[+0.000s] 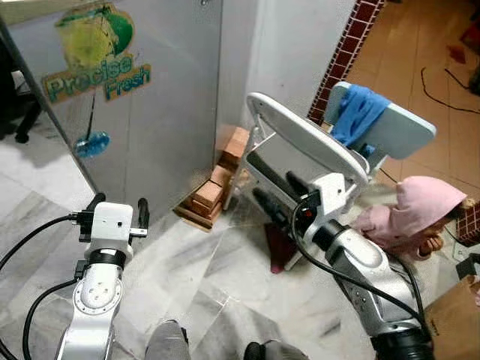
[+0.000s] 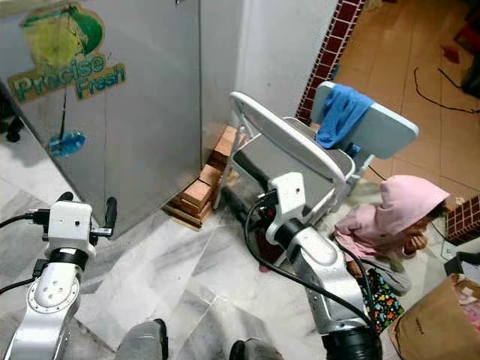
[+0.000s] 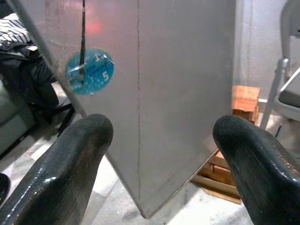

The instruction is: Restocking fridge

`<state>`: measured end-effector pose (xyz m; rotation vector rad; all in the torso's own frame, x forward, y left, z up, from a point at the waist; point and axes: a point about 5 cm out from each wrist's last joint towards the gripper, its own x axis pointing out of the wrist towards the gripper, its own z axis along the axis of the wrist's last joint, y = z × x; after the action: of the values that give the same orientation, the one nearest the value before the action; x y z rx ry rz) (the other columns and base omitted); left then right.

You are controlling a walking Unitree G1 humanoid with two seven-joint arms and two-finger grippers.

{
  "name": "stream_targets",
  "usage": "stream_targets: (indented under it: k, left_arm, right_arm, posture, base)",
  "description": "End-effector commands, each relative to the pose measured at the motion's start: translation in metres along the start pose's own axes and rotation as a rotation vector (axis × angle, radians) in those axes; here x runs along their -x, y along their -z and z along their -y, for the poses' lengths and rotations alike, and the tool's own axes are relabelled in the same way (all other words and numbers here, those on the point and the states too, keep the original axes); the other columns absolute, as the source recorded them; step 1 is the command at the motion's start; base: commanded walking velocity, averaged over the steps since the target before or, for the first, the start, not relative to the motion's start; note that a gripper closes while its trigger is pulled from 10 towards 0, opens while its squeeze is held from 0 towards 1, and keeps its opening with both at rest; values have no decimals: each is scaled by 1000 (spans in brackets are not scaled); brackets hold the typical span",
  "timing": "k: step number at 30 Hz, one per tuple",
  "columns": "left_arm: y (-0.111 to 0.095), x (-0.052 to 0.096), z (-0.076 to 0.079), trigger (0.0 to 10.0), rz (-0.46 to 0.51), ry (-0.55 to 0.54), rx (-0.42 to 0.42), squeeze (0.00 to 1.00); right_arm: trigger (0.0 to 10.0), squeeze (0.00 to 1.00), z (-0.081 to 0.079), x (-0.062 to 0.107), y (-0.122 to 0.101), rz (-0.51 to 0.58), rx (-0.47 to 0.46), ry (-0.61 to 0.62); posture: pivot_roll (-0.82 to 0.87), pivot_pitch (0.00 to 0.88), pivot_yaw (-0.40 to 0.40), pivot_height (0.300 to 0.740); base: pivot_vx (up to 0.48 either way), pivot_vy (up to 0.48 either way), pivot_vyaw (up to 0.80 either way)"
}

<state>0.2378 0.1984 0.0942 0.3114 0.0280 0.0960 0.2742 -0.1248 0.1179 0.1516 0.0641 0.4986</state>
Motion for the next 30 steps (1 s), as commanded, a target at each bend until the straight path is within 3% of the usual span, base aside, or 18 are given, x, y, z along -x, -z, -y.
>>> stream_targets:
  k: [1,7,11,30]
  left_arm:
    - [0,-3,-2,10000,1,3,-7,0]
    - [-6,-8,0,10000,30,17,-5,0]
    - [-9,-9,2,10000,40,25,6,0]
    - [-13,-10,3,10000,56,23,39,0]
  right_arm:
    - [10000,0,5,1,3,2,-4,75]
    - [10000,0,20,3,-3,68,5,222]
    - [10000,0,30,3,-6,83,5,278]
    - [10000,0,28,-1,-9,119,26,299]
  posture:
    - [109,126,-76,740]
    - [111,127,-75,740]
    - [108,127,-72,740]
    - [103,131,-74,740]
  base:
    - [0,476,0]
    - [0,474,0]
    - [0,476,-703]
    - [0,477,-800]
